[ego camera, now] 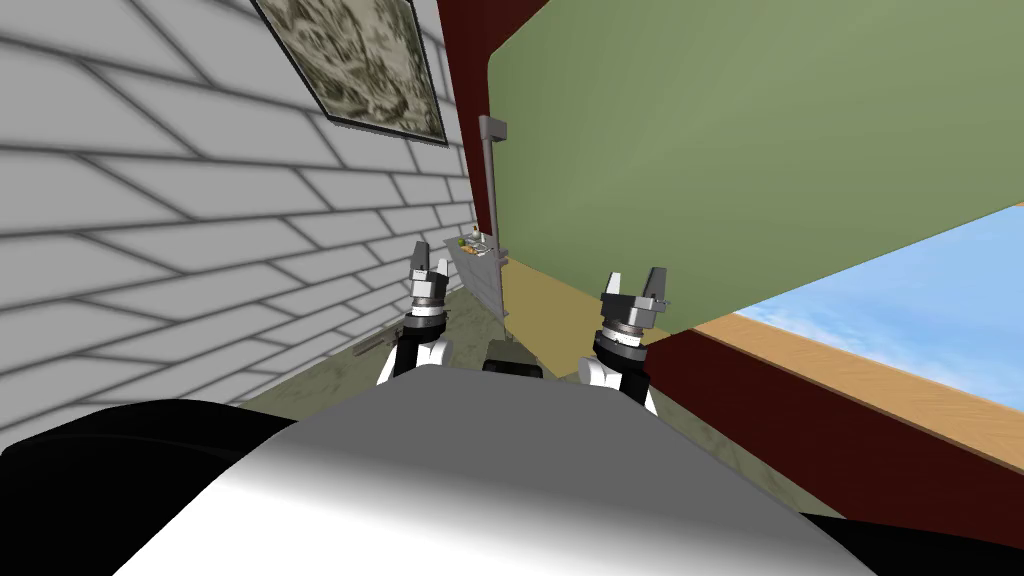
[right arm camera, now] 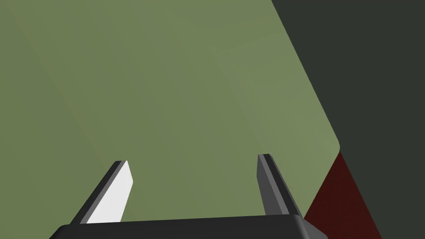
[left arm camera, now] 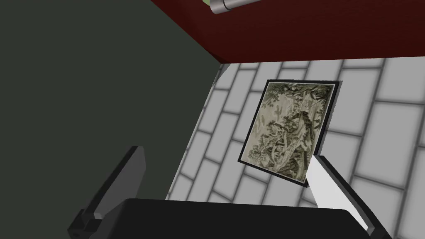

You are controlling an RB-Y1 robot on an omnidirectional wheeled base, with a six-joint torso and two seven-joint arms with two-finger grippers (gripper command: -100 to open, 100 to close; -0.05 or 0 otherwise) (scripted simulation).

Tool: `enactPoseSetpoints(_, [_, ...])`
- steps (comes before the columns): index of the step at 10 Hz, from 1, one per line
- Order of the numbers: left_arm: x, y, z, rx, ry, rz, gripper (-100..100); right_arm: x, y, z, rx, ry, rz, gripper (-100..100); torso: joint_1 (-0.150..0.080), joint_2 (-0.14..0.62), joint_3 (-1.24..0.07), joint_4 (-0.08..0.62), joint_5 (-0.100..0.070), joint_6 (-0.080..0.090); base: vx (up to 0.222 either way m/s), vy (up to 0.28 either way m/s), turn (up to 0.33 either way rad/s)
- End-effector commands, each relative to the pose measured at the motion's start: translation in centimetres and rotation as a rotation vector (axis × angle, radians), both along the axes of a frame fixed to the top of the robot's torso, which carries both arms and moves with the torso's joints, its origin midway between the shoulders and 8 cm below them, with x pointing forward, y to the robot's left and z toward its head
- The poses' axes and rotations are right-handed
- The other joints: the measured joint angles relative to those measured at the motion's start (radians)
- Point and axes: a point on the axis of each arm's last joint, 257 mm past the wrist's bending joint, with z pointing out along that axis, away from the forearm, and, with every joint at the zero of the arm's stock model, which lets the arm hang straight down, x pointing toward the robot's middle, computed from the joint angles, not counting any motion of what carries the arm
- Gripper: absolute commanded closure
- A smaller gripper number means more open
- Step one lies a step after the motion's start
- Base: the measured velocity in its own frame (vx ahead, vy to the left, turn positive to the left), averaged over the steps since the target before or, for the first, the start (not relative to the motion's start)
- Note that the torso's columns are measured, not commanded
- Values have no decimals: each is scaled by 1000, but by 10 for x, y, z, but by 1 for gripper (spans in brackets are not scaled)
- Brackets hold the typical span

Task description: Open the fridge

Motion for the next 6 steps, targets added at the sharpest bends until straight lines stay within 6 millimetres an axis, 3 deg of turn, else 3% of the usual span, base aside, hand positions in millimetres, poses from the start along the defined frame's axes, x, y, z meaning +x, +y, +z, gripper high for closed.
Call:
enactPoseSetpoints(1, [0,0,0,0,0,0,0,0,0,0,0,0,0,0,0,40,-82,41,0,0,0,0,0])
enactPoseSetpoints(6, [0,0,0,0,0,0,0,0,0,0,0,0,0,0,0,396,-792,396,0,0,0,0,0])
